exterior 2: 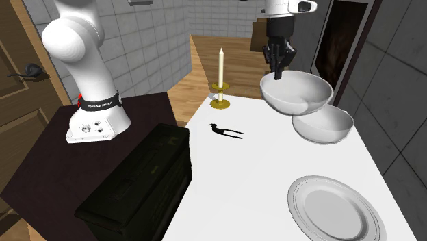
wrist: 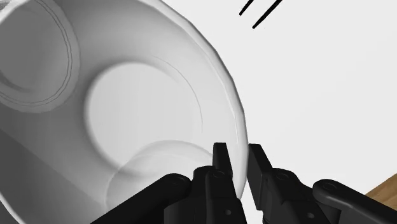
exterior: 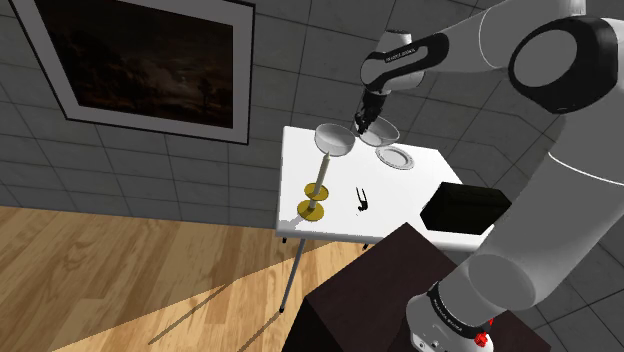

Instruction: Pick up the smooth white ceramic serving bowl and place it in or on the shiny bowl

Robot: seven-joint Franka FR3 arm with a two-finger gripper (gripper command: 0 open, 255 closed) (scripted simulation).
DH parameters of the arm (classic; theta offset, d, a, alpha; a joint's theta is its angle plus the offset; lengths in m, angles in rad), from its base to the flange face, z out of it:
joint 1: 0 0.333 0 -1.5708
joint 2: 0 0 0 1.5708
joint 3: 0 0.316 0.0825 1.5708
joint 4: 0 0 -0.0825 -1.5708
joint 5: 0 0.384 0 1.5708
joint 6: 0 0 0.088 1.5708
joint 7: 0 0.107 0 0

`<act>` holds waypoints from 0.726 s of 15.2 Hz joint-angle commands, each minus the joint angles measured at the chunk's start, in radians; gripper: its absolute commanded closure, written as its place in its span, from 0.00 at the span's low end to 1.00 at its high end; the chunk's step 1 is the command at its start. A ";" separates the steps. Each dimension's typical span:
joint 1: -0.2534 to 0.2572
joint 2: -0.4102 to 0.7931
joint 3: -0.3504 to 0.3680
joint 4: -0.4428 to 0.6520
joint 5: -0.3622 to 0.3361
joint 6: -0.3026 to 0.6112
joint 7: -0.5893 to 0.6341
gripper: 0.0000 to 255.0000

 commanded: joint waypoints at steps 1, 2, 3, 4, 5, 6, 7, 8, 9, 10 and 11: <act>0.005 0.065 0.010 0.102 0.018 -0.040 0.007 1.00; 0.006 0.099 0.015 0.155 0.026 -0.059 0.010 1.00; 0.006 0.135 0.019 0.210 0.034 -0.080 0.013 1.00; 0.006 0.171 0.024 0.267 0.042 -0.101 0.016 1.00; 0.005 0.209 0.028 0.326 0.049 -0.124 0.019 1.00; 0.004 0.247 0.033 0.389 0.056 -0.149 0.022 1.00; 0.002 0.288 0.037 0.455 0.062 -0.175 0.025 1.00; 0.000 0.330 0.041 0.525 0.069 -0.204 0.028 1.00; -0.003 0.375 0.045 0.600 0.075 -0.235 0.032 1.00; -0.007 0.423 0.050 0.682 0.081 -0.269 0.036 1.00; -0.012 0.476 0.054 0.773 0.087 -0.308 0.040 1.00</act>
